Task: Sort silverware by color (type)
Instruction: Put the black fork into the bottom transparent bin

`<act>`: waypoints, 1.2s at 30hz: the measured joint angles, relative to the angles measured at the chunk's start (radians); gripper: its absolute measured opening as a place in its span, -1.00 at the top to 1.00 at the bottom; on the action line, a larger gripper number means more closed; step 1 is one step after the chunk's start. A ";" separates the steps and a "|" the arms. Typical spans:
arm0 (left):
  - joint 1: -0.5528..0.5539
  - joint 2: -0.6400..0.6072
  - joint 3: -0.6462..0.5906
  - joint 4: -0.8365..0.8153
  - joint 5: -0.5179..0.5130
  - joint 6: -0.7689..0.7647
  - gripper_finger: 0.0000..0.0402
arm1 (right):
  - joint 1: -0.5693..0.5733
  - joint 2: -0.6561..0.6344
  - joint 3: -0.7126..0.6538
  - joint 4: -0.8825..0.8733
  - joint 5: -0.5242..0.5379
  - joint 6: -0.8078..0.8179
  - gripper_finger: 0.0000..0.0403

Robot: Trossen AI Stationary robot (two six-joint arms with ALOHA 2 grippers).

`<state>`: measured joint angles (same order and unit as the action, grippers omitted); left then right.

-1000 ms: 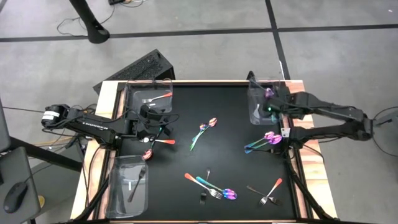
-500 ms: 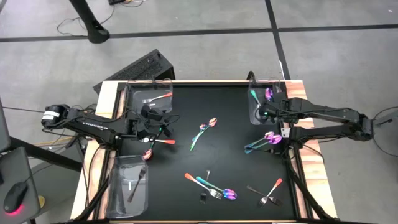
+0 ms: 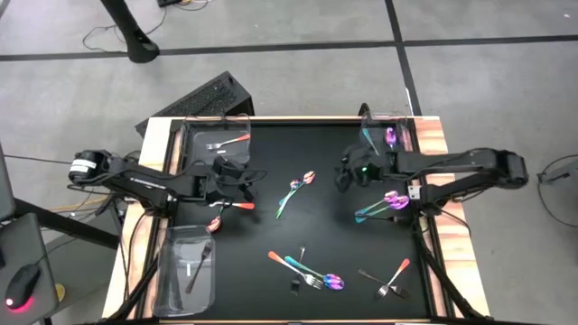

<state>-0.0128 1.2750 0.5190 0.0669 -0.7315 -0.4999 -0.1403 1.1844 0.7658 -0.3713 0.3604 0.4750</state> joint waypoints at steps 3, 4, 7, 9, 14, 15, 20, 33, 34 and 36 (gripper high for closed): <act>0.002 0.059 0.000 0.016 0.003 -0.002 0.13 | 0.018 0.082 0.000 0.065 -0.022 -0.013 0.02; 0.004 0.077 0.000 0.026 0.003 -0.001 0.13 | 0.024 0.105 0.000 0.081 -0.023 -0.013 0.03; 0.014 0.119 0.000 0.069 0.020 0.010 0.13 | 0.044 0.158 0.000 0.116 -0.023 -0.016 0.02; 0.020 0.140 0.004 0.083 0.038 0.025 0.13 | 0.053 0.179 0.000 0.126 -0.023 -0.016 0.03; 0.023 0.151 0.006 0.084 0.055 0.043 0.13 | 0.055 0.229 -0.001 0.204 -0.037 -0.016 0.03; 0.022 0.150 0.006 0.082 0.055 0.043 0.13 | 0.054 0.244 0.000 0.247 -0.060 -0.016 0.03; 0.023 0.146 0.007 0.082 0.042 0.044 0.13 | 0.045 0.378 0.000 0.548 -0.196 -0.038 0.03; 0.031 0.152 0.007 0.045 0.070 0.014 0.13 | 0.056 0.589 0.043 0.811 -0.291 -0.039 0.03; 0.033 0.152 0.007 0.029 0.072 -0.003 0.13 | 0.060 0.591 0.046 0.812 -0.291 -0.039 0.03; 0.044 0.152 0.007 -0.006 0.070 -0.044 0.13 | 0.063 0.590 0.047 0.815 -0.291 -0.041 0.03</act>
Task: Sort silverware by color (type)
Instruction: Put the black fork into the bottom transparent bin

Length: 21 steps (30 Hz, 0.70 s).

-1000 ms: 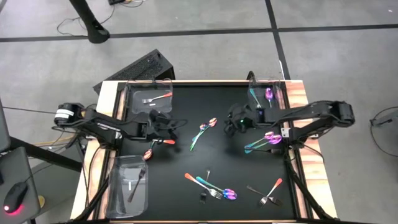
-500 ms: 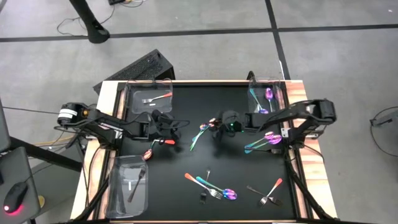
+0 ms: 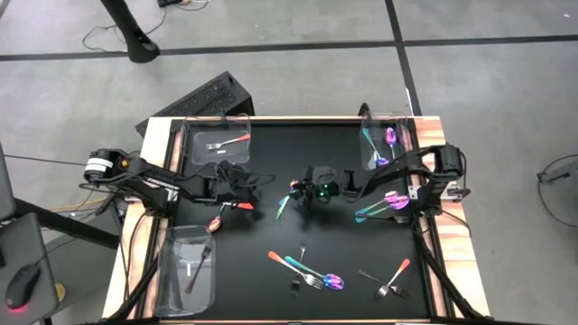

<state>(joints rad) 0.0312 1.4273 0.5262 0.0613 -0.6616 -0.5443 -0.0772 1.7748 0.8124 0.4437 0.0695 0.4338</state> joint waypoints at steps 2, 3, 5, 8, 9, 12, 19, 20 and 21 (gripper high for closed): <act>0.013 0.000 0.000 -0.052 0.000 -0.037 0.13 | -0.001 0.000 0.000 -0.003 -0.001 -0.011 0.03; 0.021 0.000 0.000 -0.083 0.002 -0.056 0.13 | -0.004 -0.005 0.000 -0.017 -0.001 -0.016 0.03; 0.036 -0.010 0.000 -0.164 0.012 -0.112 0.13 | -0.006 -0.014 -0.001 -0.024 0.003 -0.022 0.03; 0.055 -0.046 0.000 -0.289 0.046 -0.219 0.13 | -0.014 -0.016 0.001 -0.027 0.005 -0.028 0.03; 0.062 -0.063 0.000 -0.330 0.056 -0.256 0.13 | -0.015 -0.016 0.000 -0.032 0.004 -0.028 0.03; 0.075 -0.127 0.000 -0.459 0.078 -0.350 0.13 | -0.019 -0.008 0.000 -0.023 0.009 -0.066 0.03; 0.080 -0.205 0.000 -0.661 0.074 -0.484 0.13 | -0.066 -0.002 0.000 -0.031 0.012 -0.085 0.03; 0.080 -0.203 0.000 -0.685 0.076 -0.498 0.13 | -0.071 -0.002 0.000 -0.034 0.012 -0.085 0.03; 0.080 -0.198 0.000 -0.704 0.080 -0.514 0.13 | -0.074 -0.002 0.000 -0.035 0.012 -0.086 0.03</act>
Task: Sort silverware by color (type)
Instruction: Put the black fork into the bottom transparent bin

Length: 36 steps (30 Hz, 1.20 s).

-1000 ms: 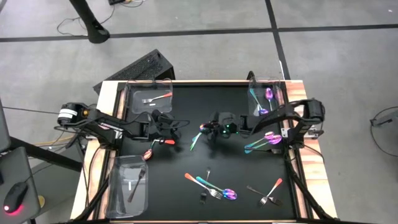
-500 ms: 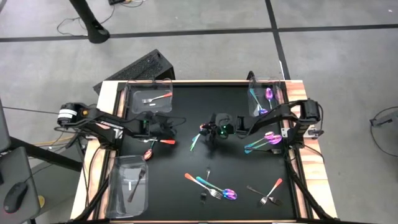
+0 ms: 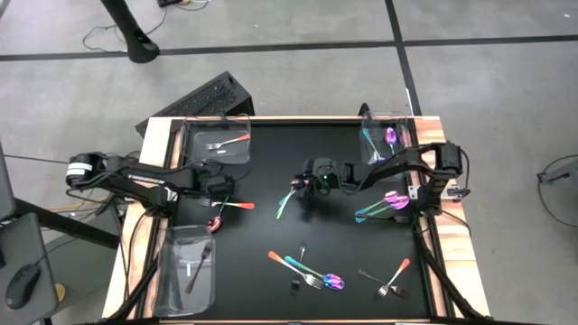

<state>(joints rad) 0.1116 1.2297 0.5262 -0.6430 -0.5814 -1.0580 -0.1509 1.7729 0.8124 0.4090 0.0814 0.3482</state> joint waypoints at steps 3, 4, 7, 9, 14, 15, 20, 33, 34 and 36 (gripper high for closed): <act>0.000 0.027 0.000 -0.053 0.037 -0.028 0.13 | -0.003 0.000 0.000 0.005 0.000 0.000 0.03; 0.000 0.038 0.000 -0.061 0.044 -0.029 0.13 | -0.001 0.000 0.000 0.003 -0.001 0.000 0.03; 0.003 0.078 0.000 -0.062 0.050 -0.017 0.17 | 0.011 0.000 0.000 0.004 0.000 0.000 0.03; 0.011 0.107 0.000 -0.059 0.050 -0.009 0.27 | 0.022 0.000 0.000 0.004 -0.001 0.000 0.03; 0.025 0.158 0.004 -0.026 0.045 0.065 0.76 | 0.049 0.000 0.000 0.004 -0.002 0.018 0.03; 0.025 0.159 0.004 -0.018 0.044 0.084 0.87 | 0.055 0.000 0.000 0.004 -0.002 0.021 0.03; -0.007 0.147 0.054 -0.048 0.046 0.153 0.96 | 0.072 0.000 0.000 0.009 -0.002 0.025 0.03; -0.306 0.142 0.395 -0.336 -0.270 0.252 1.00 | 0.078 0.000 0.000 0.048 0.004 0.028 0.03; -0.328 0.142 0.416 -0.361 -0.290 0.253 1.00 | 0.081 0.000 0.000 0.048 0.005 0.029 0.03; -0.373 0.142 0.455 -0.405 -0.351 0.248 1.00 | 0.088 0.000 0.000 0.047 0.007 0.042 0.03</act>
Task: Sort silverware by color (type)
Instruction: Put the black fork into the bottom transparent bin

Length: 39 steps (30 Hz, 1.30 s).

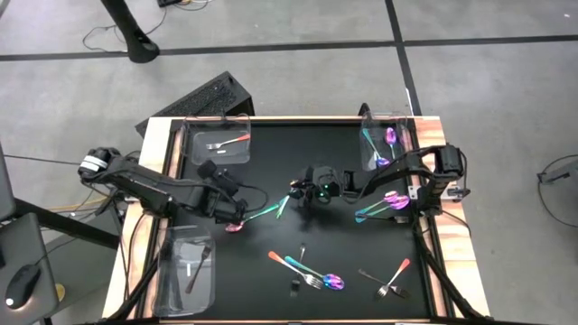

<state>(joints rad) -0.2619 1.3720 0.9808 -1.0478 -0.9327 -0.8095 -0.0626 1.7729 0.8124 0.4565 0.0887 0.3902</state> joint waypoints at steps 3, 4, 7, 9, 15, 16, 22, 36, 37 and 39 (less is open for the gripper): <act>-0.073 0.000 0.045 -0.065 -0.160 -0.030 1.00 | 0.014 0.000 0.000 0.000 0.002 0.005 0.03; -0.096 0.000 0.055 -0.079 -0.211 -0.041 1.00 | 0.020 0.000 0.000 0.000 0.010 0.005 0.03; -0.162 -0.008 0.061 -0.075 -0.354 -0.062 1.00 | 0.033 0.000 0.000 0.001 0.044 0.004 0.03; -0.185 -0.007 0.061 -0.057 -0.396 -0.065 1.00 | 0.035 0.000 0.000 0.001 0.052 0.001 0.03; -0.199 0.025 0.040 -0.028 -0.362 -0.009 1.00 | 0.002 0.000 0.000 0.017 0.070 -0.006 0.03; -0.198 0.033 0.028 -0.023 -0.361 -0.005 1.00 | -0.005 0.000 0.000 0.025 0.071 -0.006 0.03; -0.071 0.056 -0.009 -0.023 -0.046 -0.090 1.00 | -0.026 0.000 0.000 0.055 0.070 -0.006 0.03; 0.015 0.008 0.112 -0.039 0.483 0.083 1.00 | -0.026 0.000 0.000 0.019 0.067 -0.010 0.03; 0.009 -0.003 0.124 -0.042 0.562 0.076 1.00 | -0.026 0.000 0.000 0.021 0.067 -0.010 0.03; -0.014 -0.029 0.140 -0.055 0.675 0.016 1.00 | -0.029 0.000 0.000 0.029 0.066 -0.010 0.03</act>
<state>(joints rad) -0.2760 1.3430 1.1208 -1.1030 -0.2580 -0.7938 -0.0918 1.7729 0.8120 0.4854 0.1551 0.3807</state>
